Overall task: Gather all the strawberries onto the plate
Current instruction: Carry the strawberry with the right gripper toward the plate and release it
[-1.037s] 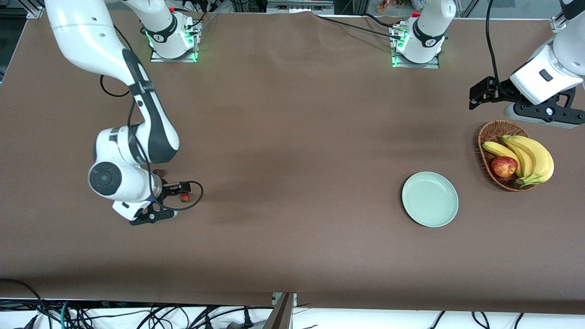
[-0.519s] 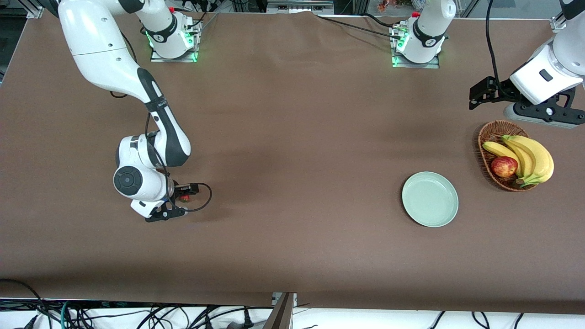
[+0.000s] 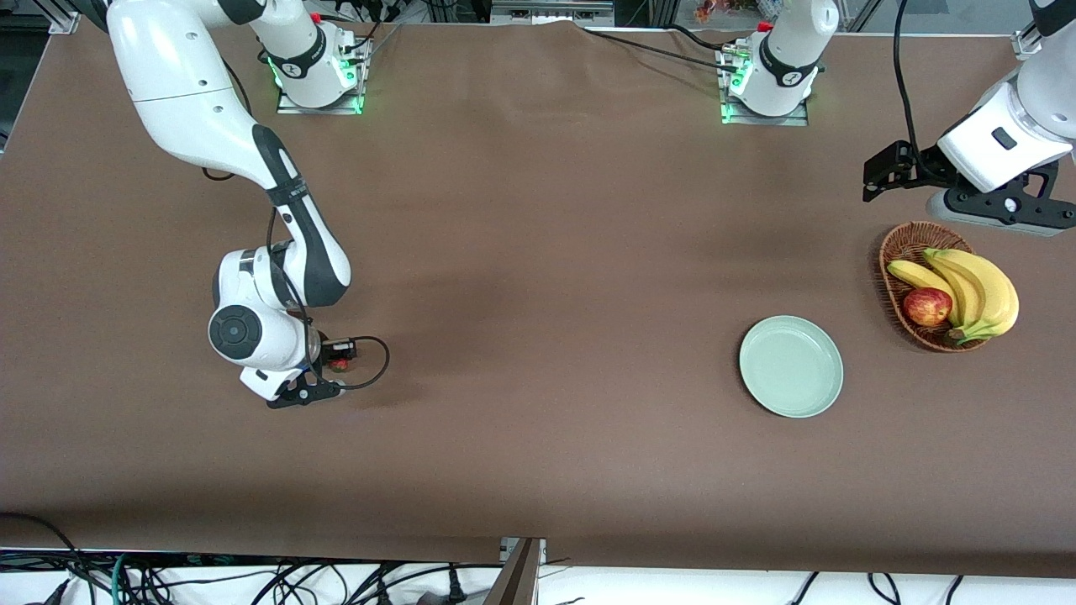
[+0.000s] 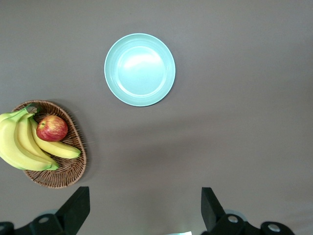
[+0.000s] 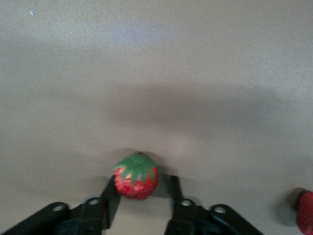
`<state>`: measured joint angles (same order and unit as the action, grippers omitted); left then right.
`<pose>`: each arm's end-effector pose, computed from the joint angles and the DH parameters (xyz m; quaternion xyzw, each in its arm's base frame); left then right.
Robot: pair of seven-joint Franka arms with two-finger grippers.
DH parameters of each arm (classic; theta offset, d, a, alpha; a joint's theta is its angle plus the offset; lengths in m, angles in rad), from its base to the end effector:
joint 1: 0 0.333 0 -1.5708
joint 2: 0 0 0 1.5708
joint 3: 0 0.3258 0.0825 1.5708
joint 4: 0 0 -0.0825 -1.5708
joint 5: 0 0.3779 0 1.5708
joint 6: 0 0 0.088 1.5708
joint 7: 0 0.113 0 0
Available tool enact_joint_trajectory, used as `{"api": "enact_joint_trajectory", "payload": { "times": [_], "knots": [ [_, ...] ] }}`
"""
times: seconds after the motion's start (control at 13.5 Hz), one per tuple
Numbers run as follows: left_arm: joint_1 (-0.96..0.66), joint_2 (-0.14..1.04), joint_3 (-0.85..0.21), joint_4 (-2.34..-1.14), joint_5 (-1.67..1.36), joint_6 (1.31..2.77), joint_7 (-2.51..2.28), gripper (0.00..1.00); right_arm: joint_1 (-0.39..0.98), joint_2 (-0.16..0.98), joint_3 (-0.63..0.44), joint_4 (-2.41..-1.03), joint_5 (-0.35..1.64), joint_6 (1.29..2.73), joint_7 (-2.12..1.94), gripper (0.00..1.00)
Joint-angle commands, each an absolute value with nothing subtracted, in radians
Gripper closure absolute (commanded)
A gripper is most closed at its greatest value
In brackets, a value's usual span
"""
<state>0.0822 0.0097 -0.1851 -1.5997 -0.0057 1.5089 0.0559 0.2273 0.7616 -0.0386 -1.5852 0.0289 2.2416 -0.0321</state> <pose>0.5397 -0.0559 0.6047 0.9956 -0.0793 -0.0502 0.0026 0.6747 0.1333 0.1847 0.9931 0.1051 -0.0519 0.0068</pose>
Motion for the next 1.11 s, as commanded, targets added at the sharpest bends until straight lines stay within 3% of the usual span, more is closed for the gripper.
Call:
{"api": "enact_joint_trajectory", "payload": {
  "times": [0.0, 0.44, 1.04],
  "knots": [
    [0.090, 0.012, -0.189, -1.583, -0.029, 1.500, 0.054, 0.00, 0.235, 0.738, -0.040, -1.612, 0.046, 2.253, -0.037, 1.00],
    [0.087, 0.012, -0.190, -1.582, -0.029, 1.500, 0.052, 0.00, 0.446, 0.742, -0.038, -1.526, 0.054, 2.261, 0.257, 1.00],
    [0.084, 0.017, -0.193, -1.582, -0.026, 1.508, 0.052, 0.00, 0.768, 0.894, -0.011, -1.326, 0.146, 2.479, 0.747, 1.00]
  ]
}}
